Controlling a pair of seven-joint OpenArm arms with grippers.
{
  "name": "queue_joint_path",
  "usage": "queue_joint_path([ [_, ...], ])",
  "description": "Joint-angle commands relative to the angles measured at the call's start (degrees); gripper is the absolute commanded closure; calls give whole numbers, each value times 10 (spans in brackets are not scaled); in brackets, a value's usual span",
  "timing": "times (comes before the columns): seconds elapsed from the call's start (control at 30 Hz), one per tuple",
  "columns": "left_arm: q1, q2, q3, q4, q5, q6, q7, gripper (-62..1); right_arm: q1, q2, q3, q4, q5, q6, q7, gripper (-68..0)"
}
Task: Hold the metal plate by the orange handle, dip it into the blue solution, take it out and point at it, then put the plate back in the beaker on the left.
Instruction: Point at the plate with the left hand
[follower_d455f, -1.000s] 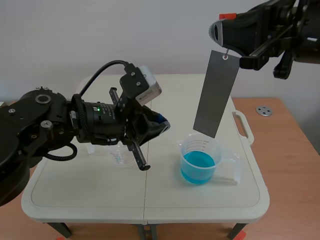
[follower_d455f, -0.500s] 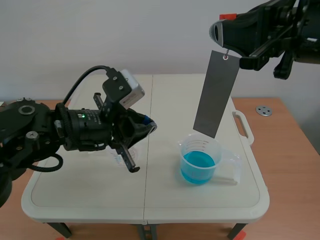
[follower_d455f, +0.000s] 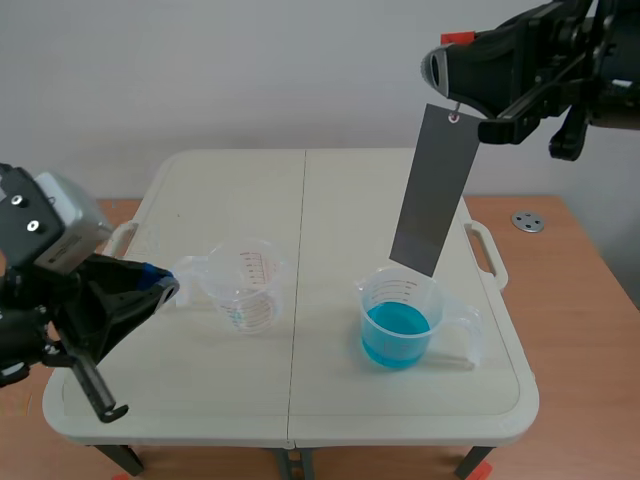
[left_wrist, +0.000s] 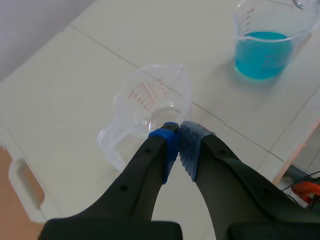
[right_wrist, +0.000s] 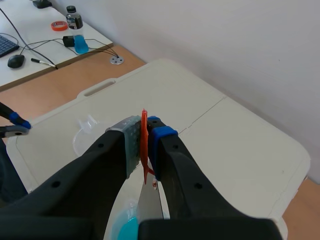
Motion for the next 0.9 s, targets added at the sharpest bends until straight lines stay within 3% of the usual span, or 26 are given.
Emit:
queue_joint_path([
  [0.0, 37, 2, -19, 14, -8, 1, -8, -49, 4, 2, 2, 3, 4, 4, 9, -12],
  [0.23, 208, 2, -101, 37, -27, 5, -44, -49, -5, 1, 2, 2, -4, 4, 13, -12],
  [0.47, 340, 2, -122, 37, -27, 27, -65, -49, -6, 0, 1, -29, -8, 4, 14, -12],
  [0.67, 405, 2, -122, 37, -27, 31, -65, -49, -6, 0, 1, -63, -9, 4, 25, -12],
  [0.87, 409, 2, -122, 31, -26, 31, -59, -49, -6, -3, -3, -98, -39, 4, 68, -12],
])
